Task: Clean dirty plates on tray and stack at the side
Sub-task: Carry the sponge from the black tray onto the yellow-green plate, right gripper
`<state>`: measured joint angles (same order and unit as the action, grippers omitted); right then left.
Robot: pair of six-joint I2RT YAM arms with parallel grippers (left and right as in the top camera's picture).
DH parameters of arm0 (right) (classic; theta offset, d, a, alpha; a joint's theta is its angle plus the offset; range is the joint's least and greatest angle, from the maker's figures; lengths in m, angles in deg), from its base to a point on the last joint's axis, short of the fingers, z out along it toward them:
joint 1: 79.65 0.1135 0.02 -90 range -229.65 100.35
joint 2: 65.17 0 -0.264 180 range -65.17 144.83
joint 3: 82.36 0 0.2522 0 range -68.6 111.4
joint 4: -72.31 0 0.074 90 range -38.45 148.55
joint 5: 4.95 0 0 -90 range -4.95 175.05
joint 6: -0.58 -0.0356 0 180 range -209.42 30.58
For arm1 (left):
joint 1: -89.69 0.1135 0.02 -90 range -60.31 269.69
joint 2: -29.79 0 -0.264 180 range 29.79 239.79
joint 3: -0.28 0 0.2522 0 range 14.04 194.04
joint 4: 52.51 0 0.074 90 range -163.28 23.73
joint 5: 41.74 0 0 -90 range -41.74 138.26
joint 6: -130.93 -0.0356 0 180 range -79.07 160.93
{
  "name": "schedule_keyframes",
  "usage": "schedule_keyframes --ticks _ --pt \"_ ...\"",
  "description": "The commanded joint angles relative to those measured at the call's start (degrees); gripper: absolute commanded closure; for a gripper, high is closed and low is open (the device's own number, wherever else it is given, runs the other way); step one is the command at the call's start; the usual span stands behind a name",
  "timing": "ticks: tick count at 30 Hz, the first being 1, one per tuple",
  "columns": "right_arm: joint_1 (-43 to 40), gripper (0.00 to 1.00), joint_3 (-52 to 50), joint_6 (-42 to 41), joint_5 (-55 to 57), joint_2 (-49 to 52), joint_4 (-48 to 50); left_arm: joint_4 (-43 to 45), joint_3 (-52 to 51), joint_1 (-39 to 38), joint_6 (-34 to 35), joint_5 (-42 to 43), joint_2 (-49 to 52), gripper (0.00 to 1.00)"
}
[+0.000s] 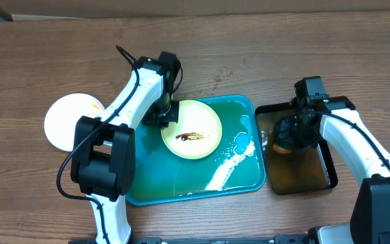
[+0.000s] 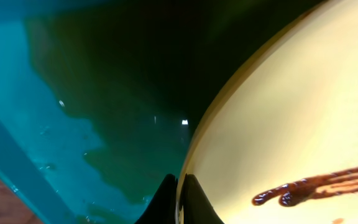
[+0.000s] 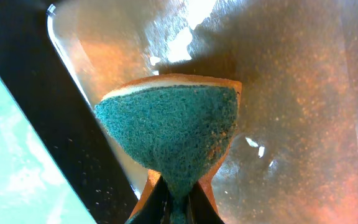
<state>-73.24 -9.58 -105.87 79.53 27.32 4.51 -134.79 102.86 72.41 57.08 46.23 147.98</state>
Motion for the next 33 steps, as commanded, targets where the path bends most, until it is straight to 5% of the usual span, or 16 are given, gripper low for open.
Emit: schedule_keyframes --ticks 1,17,33 --pt "-0.1 0.96 -2.1 0.3 0.8 0.1 1.1 1.9 -3.5 -0.4 0.6 -1.5 -0.5 0.96" --pt "-0.1 0.96 -14.3 -0.3 0.1 0.2 20.3 4.3 -5.9 -0.4 0.8 -0.9 -0.5 0.96" --pt "1.9 0.96 12.1 0.2 -2.5 -0.2 -7.6 4.3 -5.9 -0.4 0.8 0.6 -0.5 0.96"
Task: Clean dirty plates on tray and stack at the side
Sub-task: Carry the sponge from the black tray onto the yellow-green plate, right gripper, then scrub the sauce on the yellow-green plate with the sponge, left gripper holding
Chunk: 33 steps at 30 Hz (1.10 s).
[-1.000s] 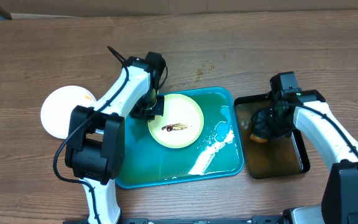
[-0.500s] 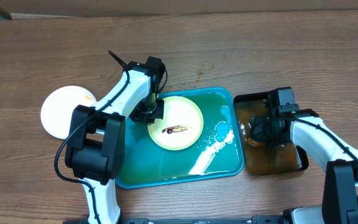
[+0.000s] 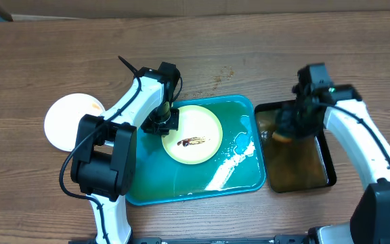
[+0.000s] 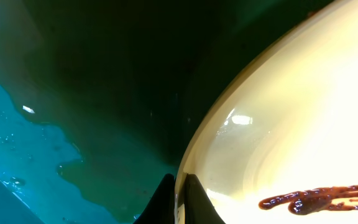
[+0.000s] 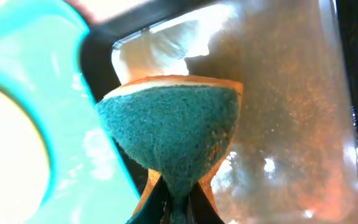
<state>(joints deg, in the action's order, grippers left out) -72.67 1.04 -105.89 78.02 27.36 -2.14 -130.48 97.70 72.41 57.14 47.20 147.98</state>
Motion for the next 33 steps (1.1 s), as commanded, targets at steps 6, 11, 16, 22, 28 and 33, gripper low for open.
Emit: schedule_keyframes --ticks 6,11,16,22,28,33 --pt "7.0 0.96 1.2 3.2 -8.5 -0.1 1.6 0.0 -0.8 -0.4 0.7 -0.3 -0.5 0.96" --pt "16.3 0.96 1.2 2.8 -11.1 0.0 9.1 0.1 -0.8 -0.4 0.7 -0.3 -0.5 0.96" --pt "25.4 0.96 1.2 -5.4 -6.1 1.9 16.1 0.2 -0.8 -0.4 0.5 1.5 -0.5 0.96" --pt "31.3 0.96 1.2 -18.3 -5.6 5.9 21.9 0.2 -0.8 -0.4 0.5 2.0 -0.5 0.96" --pt "33.2 0.96 1.2 -30.1 -7.8 11.0 25.0 0.3 -0.8 -0.4 0.6 6.2 -0.5 0.96" --pt "34.2 0.96 1.2 -30.1 -13.7 12.9 29.8 0.5 -0.8 -0.4 0.7 6.9 -0.5 0.96"
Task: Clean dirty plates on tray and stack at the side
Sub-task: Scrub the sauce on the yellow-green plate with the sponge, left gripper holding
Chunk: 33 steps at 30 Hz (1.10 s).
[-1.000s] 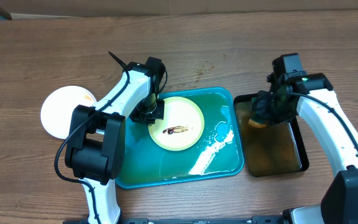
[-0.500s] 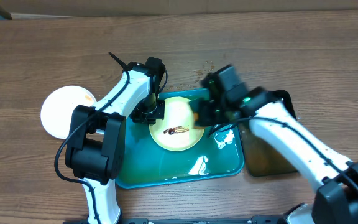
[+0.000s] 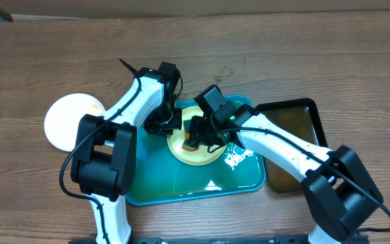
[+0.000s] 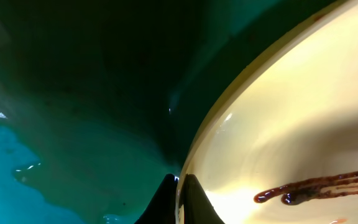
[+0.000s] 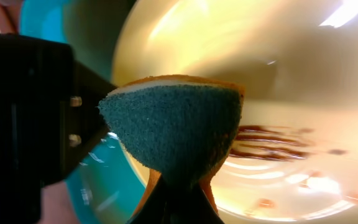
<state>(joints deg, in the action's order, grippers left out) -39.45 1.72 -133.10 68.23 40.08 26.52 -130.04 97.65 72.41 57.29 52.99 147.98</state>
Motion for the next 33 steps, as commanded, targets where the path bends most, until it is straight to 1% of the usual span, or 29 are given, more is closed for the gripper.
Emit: schedule_keyframes --ticks 1,5,10,16,23,30,33 --pt "1.1 0.96 0.5 -3.3 -3.9 0.3 1.2 0.0 -0.7 -0.4 0.6 1.2 -0.5 0.96" --pt "1.4 0.96 -0.1 -4.8 -3.8 0.3 2.0 0.2 -0.8 -0.4 0.6 2.1 -0.5 0.96" --pt "1.4 0.96 -2.5 -4.8 -3.8 0.3 5.0 0.7 -0.7 -0.4 0.6 2.8 -0.5 0.96" --pt "1.4 0.96 -4.7 -3.8 -1.7 0.3 6.8 0.7 -0.7 -0.4 0.6 2.8 -0.5 0.96" --pt "1.4 0.96 -7.7 -3.8 1.3 0.3 11.1 0.6 -0.8 -0.4 0.6 2.8 -0.5 0.96" --pt "1.4 0.96 -10.1 1.3 1.7 0.3 17.8 0.7 -0.7 -0.4 0.6 2.8 -0.5 0.96" --pt "1.4 0.96 -10.3 3.7 1.8 0.3 19.1 0.7 -0.8 -0.4 0.6 2.8 -0.5 0.96"
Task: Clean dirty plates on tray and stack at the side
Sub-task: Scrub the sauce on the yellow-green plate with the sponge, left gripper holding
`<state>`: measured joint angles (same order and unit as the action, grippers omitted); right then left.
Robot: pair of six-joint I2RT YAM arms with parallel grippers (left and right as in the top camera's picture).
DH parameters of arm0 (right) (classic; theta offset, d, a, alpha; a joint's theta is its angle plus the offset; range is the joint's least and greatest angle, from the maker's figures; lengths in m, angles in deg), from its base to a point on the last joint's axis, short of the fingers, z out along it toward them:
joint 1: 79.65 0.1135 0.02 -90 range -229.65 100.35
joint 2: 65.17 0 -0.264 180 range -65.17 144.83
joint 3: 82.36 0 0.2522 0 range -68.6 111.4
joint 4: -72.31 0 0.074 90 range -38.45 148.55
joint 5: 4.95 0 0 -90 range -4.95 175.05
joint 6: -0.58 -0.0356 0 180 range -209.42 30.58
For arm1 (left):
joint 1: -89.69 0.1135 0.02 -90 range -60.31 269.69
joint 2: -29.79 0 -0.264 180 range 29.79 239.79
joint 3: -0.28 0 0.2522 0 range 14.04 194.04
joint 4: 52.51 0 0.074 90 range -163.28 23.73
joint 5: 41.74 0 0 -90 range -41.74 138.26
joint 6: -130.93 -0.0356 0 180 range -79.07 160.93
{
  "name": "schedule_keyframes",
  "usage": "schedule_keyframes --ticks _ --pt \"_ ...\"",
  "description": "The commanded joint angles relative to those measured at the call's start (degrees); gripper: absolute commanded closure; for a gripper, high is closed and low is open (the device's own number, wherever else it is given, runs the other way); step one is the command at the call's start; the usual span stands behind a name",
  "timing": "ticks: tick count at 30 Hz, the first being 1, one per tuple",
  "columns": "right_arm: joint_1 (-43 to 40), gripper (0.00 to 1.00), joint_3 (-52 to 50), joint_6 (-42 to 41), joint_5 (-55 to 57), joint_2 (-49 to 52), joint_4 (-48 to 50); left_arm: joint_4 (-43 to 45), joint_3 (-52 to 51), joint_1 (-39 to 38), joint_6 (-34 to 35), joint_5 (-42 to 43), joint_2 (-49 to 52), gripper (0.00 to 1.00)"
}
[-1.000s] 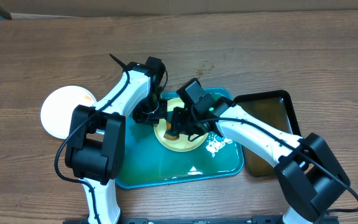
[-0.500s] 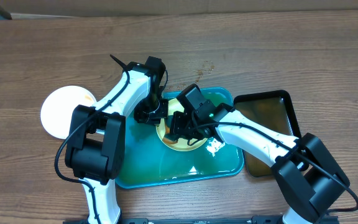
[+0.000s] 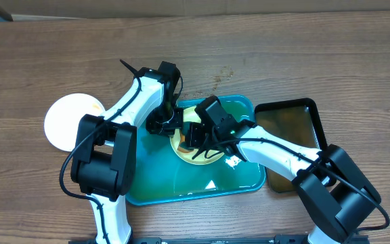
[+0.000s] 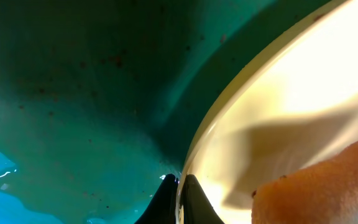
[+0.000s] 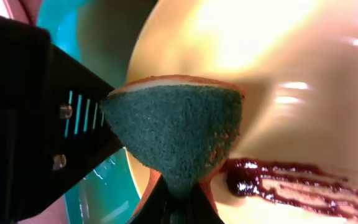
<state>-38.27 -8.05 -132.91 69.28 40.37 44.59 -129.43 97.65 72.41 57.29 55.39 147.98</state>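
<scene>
A cream plate (image 3: 196,150) with a dark sauce smear (image 5: 291,186) sits tilted in the teal tray (image 3: 181,183). My left gripper (image 4: 180,199) is shut on the plate's left rim (image 4: 229,124). Over the plate, my right gripper (image 5: 178,202) is shut on a sponge (image 5: 173,134), green scouring face toward the camera, orange backing behind. The sponge is right beside the left end of the smear. In the left wrist view the sponge's orange side (image 4: 322,186) shows at the lower right over the plate. A clean white plate (image 3: 70,122) lies on the table left of the tray.
Right of the tray stands a black bin (image 3: 296,146) of brownish water. Water and white foam streaks (image 3: 232,163) lie in the tray's right part. The wooden table (image 3: 283,54) extends behind both.
My right gripper with the sponge has moved a little left and lower over the plate, so the sponge now sits at the left end of the smear. The left gripper still grips the rim.
At first my right gripper held the sponge in the black bin while the left held the plate's rim in the tray. The sponge then stood higher, at the bin's left edge, later it was over the plate, and now it is at the sauce smear.
</scene>
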Motion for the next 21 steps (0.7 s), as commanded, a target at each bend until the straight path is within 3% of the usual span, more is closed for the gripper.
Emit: schedule_keyframes --ticks 1,21 --pt "0.2 0.96 -0.5 3.8 0.7 0.0 1.1 0.1 -0.7 -0.4 0.6 0.4 -0.5 0.96" --pt "1.0 0.96 -0.5 3.9 1.7 4.9 4.6 0.2 -0.7 -0.4 0.6 0.4 -0.5 0.96"
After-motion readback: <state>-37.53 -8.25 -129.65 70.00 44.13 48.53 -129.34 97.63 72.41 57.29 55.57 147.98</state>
